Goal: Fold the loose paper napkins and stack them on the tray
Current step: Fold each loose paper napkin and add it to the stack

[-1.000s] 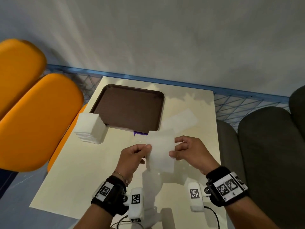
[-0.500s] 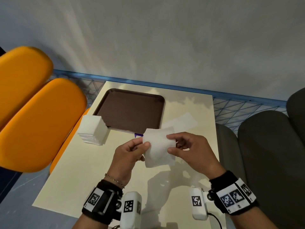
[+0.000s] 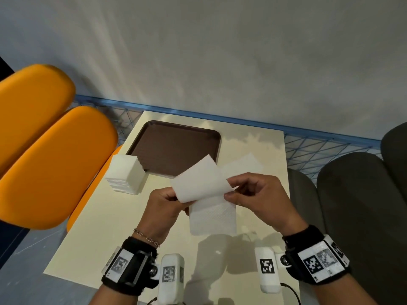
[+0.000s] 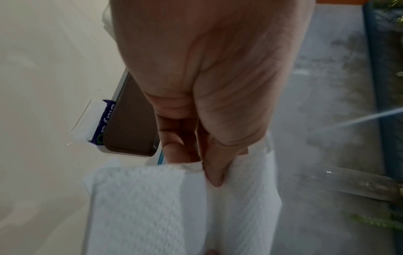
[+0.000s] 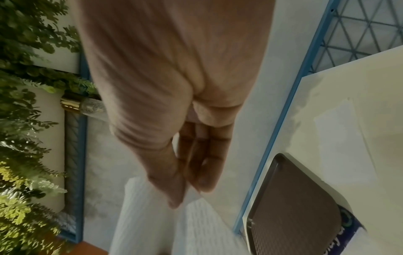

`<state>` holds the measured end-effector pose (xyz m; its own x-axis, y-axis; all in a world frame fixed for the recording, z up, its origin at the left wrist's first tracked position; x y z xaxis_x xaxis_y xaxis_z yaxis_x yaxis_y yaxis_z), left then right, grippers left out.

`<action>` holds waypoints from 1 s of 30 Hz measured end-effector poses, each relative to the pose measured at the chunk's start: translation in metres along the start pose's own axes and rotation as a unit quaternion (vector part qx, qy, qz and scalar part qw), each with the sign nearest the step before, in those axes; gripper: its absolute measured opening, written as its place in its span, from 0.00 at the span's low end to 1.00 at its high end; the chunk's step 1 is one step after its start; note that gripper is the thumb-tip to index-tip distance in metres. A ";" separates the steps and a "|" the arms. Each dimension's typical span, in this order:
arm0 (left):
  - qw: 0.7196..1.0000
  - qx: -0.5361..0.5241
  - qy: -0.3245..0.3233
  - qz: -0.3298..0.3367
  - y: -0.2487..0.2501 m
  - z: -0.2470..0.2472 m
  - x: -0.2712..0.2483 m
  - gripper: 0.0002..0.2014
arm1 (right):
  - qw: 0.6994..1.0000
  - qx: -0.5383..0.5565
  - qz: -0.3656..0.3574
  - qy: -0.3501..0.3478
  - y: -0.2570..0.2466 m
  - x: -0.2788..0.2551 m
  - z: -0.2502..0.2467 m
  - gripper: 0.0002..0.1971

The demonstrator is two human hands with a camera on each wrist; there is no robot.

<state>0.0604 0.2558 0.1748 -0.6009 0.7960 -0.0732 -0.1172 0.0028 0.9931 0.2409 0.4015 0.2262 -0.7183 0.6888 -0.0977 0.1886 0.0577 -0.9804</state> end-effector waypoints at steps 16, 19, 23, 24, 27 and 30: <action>0.970 0.194 0.019 0.145 0.062 -0.009 -0.015 0.10 | 0.989 -0.125 0.080 0.016 -0.017 0.015 0.013 0.10; 0.909 0.338 -0.067 0.234 0.075 0.026 -0.030 0.20 | 0.985 -0.140 0.086 0.047 -0.021 0.019 0.016 0.09; 0.843 0.458 -0.072 0.273 0.064 0.051 -0.036 0.25 | 0.980 -0.164 0.094 0.064 -0.023 0.025 0.024 0.06; 0.835 0.470 -0.055 0.280 0.062 0.051 -0.035 0.23 | 0.980 -0.162 0.099 0.066 -0.023 0.025 0.025 0.06; 0.820 0.488 -0.002 0.298 0.060 0.046 -0.035 0.19 | 0.979 -0.147 0.121 0.070 -0.020 0.026 0.026 0.06; 0.810 0.482 0.034 0.332 0.062 0.039 -0.037 0.10 | 0.979 -0.131 0.143 0.059 -0.015 0.025 0.024 0.08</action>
<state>0.1065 0.2499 0.2425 -0.3238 0.7810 0.5340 0.9021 0.0848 0.4230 0.2041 0.4000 0.2341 -0.5325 0.7811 -0.3260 0.5470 0.0237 -0.8368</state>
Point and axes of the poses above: each hand's wrist, its own x-axis towards the middle knuckle, its own z-axis out of the palm, y = z × x, the point moved 10 cm from there along x, towards the middle knuckle, and after that the axes turned 4 degrees about z, right-handed, at the moved point
